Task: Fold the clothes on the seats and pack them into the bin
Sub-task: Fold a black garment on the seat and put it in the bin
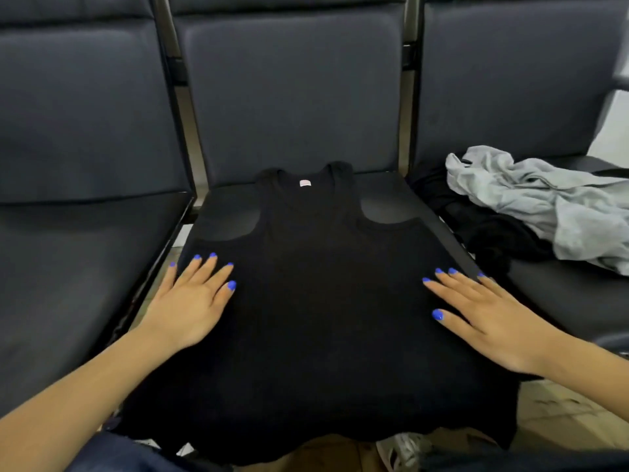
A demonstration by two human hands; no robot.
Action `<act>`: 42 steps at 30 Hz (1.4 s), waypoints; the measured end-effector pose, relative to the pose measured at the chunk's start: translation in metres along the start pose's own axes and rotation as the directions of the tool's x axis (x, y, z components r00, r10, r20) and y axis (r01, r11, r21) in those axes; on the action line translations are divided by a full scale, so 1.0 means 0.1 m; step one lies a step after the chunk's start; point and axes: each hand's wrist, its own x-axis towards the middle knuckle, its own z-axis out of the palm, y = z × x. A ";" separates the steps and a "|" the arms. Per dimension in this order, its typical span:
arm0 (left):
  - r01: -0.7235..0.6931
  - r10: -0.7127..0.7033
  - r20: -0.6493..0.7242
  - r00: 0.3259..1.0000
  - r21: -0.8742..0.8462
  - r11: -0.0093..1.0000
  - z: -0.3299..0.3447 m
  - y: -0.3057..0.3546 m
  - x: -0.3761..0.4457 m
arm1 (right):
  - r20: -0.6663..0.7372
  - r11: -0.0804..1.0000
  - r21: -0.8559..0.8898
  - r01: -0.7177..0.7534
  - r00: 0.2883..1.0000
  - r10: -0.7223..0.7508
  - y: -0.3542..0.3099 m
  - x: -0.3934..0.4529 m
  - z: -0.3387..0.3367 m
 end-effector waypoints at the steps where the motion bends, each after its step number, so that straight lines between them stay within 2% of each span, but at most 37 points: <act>1: -0.045 0.045 0.029 0.999 -0.013 0.999 0.02 0.05 -0.04 | 0.050 1.000 -0.004 0.015 0.999 -0.015 0.05 -0.09 0.02; 4: -0.046 0.055 0.164 0.985 -0.060 0.997 0.11 0.00 -0.07 | 0.178 0.999 0.038 0.012 0.984 -0.019 0.30 -0.25 -0.03; 6: -0.052 0.046 0.182 0.982 0.029 0.998 0.16 -0.13 -0.08 | 0.278 0.984 0.167 -0.066 0.961 0.017 0.42 -0.30 -0.22; 9: 0.009 -0.014 0.168 0.986 0.027 1.000 0.16 -0.26 -0.09 | 0.417 0.924 0.329 -0.193 0.908 0.041 0.51 -0.35 -0.43; 13: 0.030 -0.035 0.173 0.984 0.031 0.999 0.15 -0.22 -0.12 | 0.478 0.941 0.229 -0.248 0.871 0.114 0.53 -0.35 -0.46; 15: 0.044 -0.049 0.178 0.983 0.030 0.999 0.13 -0.20 -0.12 | 0.487 0.934 0.276 -0.226 0.871 0.067 0.48 -0.35 -0.46; 17: 0.041 -0.046 0.185 0.982 0.033 0.999 0.11 -0.21 -0.09 | 0.453 0.910 0.348 -0.224 0.890 0.046 0.39 -0.34 -0.44; 20: 0.041 -0.048 0.199 0.979 0.039 0.998 0.10 -0.21 -0.10 | 0.342 0.861 0.446 -0.244 0.936 0.088 0.27 -0.29 -0.36; 22: 0.045 -0.052 0.198 0.979 0.040 0.998 0.09 -0.20 -0.10 | 0.313 0.874 0.432 -0.225 0.945 0.089 0.30 -0.28 -0.34; 26: 0.058 -0.064 0.195 0.979 0.035 0.998 0.08 -0.20 -0.11 | 0.428 0.888 0.370 -0.274 0.898 0.099 0.42 -0.35 -0.44; 31: 0.160 -0.152 0.252 0.956 -0.011 0.987 0.03 -0.13 -0.17 | 0.464 0.911 0.295 -0.289 0.876 0.128 0.55 -0.31 -0.42; 36: 0.057 -0.073 0.162 0.984 0.099 0.993 -0.12 -0.01 -0.10 | 0.273 0.922 0.325 -0.208 0.955 0.119 0.37 0.01 -0.44; 40: 0.069 -0.073 0.156 0.985 0.031 0.997 -0.34 0.04 0.29 | 0.131 0.976 0.189 -0.105 0.988 0.081 0.09 0.48 -0.57; 42: 0.069 -0.066 0.138 0.988 -0.014 0.998 -0.39 0.08 0.54 | 0.071 0.980 0.189 -0.058 0.996 0.045 -0.05 0.75 -0.66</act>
